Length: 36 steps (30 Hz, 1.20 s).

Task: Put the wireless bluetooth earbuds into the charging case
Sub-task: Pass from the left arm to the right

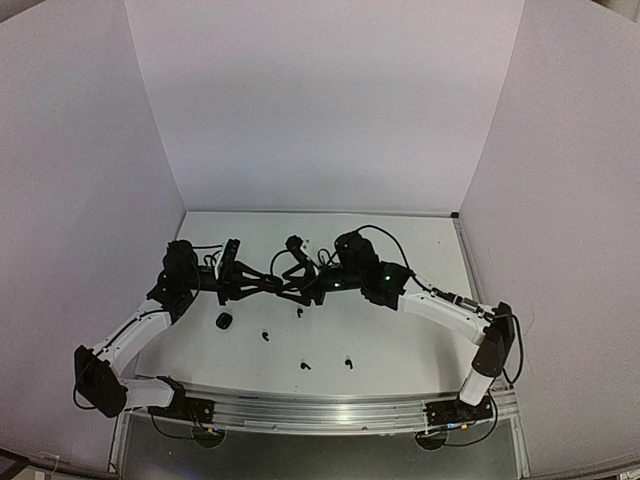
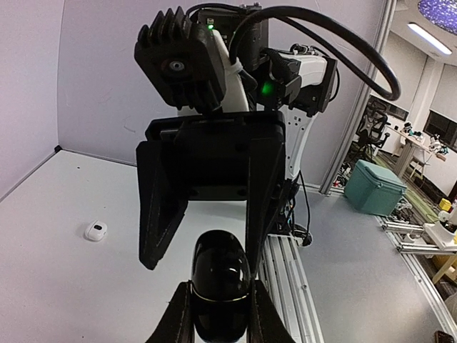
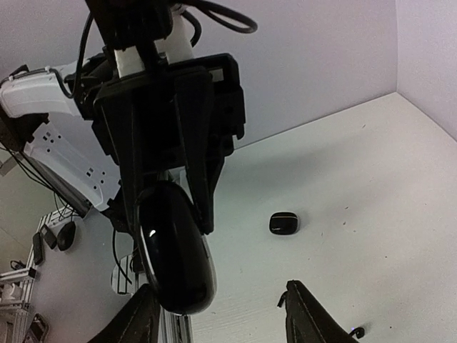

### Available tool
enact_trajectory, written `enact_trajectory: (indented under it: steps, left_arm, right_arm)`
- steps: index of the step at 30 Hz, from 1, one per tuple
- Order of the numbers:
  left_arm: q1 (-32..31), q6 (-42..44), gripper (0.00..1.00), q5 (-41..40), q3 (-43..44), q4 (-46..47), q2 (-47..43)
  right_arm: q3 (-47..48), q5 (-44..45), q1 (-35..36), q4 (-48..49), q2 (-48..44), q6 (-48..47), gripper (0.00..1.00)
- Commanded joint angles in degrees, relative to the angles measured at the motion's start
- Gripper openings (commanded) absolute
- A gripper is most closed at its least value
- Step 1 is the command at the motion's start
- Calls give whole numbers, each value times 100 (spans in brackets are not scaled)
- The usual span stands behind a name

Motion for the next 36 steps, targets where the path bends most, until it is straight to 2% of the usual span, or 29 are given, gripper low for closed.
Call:
enact_trajectory:
  steps: [1, 3, 7, 10, 12, 16, 19, 20, 21, 22, 23, 25, 27, 29, 36]
  left_arm:
    - [-19, -241, 0, 143, -64, 468, -20]
    - [-19, -313, 0, 154, -81, 566, -16]
    - [-19, -331, 0, 140, -103, 627, -13]
    - [-19, -321, 0, 129, -118, 649, -11]
    - [-23, -348, 0, 127, -119, 686, 11]
    - [-19, -430, 0, 114, -149, 705, 17]
    - [-19, -314, 1, 103, -159, 468, 3]
    - [-16, -141, 10, 114, -135, 256, -12]
    - [-13, 303, 25, 142, -88, -125, -37]
    - [-11, 923, 43, 176, 14, -807, -67]
    - [-10, 1544, 56, 183, 147, -1613, -95]
    - [-10, 2847, 63, 75, 401, -2835, -136]
    - [-9, 3338, 59, -88, 518, -3455, -149]
    - [-10, 3473, 54, -162, 562, -3573, -174]
    - [-19, 3512, 47, -17, 511, -3320, -180]
  right_arm:
    - [460, -402, 18, -91, 186, 13, 49]
    - [561, -422, 17, -97, 282, -9, 46]
    - [626, -450, 20, -105, 358, -22, 34]
    - [682, -508, 23, -131, 417, -14, 30]
    - [764, -519, 23, -140, 483, 9, 23]
    - [847, -529, 27, -141, 526, 43, 1]
    - [780, -477, 28, -155, 419, -32, 0]
    - [744, -429, 26, -192, 337, -107, 0]
    - [717, -382, 26, -254, 257, -193, 0]
    - [714, -332, 29, -345, 188, -297, 0]
    - [746, -263, 37, -492, 134, -405, 0]
    - [933, -61, 84, -999, 92, -675, 0]
    - [1217, 174, 201, -1468, 137, -1035, 0]
    - [1481, 380, 356, -1868, 224, -1270, 0]
    - [1983, 623, 557, -2503, 488, -1604, 0]
